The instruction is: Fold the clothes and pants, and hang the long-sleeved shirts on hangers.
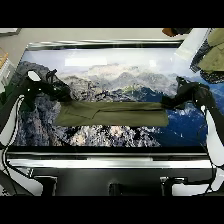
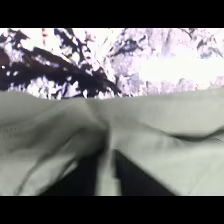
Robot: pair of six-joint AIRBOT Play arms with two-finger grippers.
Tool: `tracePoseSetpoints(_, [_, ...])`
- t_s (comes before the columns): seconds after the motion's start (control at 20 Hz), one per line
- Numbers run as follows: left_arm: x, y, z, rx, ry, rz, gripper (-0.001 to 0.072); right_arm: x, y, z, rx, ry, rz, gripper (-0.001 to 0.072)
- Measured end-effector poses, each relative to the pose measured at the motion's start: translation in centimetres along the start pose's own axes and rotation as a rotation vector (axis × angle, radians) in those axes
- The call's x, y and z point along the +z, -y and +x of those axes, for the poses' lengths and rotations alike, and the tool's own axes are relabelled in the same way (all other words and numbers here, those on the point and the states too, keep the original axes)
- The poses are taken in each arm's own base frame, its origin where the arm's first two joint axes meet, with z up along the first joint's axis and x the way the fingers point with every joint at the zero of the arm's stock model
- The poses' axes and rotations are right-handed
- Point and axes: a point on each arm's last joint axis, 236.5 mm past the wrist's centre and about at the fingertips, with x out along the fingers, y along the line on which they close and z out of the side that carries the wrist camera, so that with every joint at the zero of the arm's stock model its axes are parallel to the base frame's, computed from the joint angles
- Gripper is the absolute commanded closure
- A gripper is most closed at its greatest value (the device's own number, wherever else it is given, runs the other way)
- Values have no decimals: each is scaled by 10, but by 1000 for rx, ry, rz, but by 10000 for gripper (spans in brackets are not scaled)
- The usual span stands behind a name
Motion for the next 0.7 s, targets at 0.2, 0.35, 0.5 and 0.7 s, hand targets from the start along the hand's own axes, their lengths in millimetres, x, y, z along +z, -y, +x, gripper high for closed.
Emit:
tracePoseSetpoints(0.2, [5,1,-3,-2,7,-1,367,4,14,-15,7,-20,80,228])
tracePoseSetpoints(0.35, [9,4,-17,-3,32,-5,367,5,35,-30,82,-47,180,214])
tracePoseSetpoints(0.5, [12,8,-28,-5,55,0,367,-2,50,-34,222,-105,252,102])
tracePoseSetpoints(0.7, [13,10,-34,-5,66,4,368,-14,51,-23,345,-180,244,99])
